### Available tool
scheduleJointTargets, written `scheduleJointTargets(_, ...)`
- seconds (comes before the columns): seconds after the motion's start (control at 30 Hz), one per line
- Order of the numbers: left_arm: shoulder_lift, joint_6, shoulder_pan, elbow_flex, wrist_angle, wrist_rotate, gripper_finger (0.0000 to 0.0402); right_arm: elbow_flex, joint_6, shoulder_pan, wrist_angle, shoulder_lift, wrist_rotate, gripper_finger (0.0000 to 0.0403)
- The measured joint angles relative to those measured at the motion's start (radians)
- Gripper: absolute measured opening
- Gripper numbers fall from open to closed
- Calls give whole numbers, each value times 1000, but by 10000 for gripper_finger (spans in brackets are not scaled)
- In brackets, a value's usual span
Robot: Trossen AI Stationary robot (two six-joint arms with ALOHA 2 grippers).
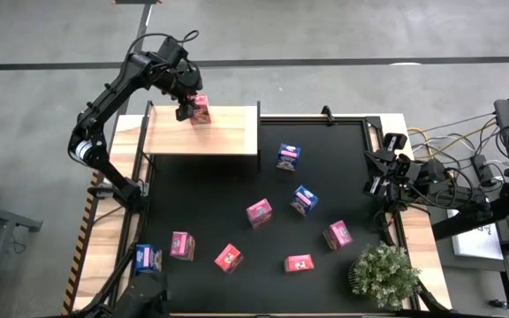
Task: Stack cereal on shelf
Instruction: Put the top red cereal box on the shelf
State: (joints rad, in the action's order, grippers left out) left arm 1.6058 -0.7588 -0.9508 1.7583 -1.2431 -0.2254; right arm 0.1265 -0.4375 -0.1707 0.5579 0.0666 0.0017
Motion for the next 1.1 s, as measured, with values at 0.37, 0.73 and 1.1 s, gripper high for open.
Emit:
scheduleJointTargets(0.37, -3, -8, 2, 65, -1, 44, 215, 0, -1, 0, 0, 0, 0, 9)
scheduleJointTargets(0.73, -13, 117, 82, 229, -120, -1, 190, 0, -6, 0, 1, 0, 0, 9)
scheduleJointTargets(1.1, -106, 251, 331, -85, -45, 159, 29, 0, -9, 0, 1, 0, 0, 9)
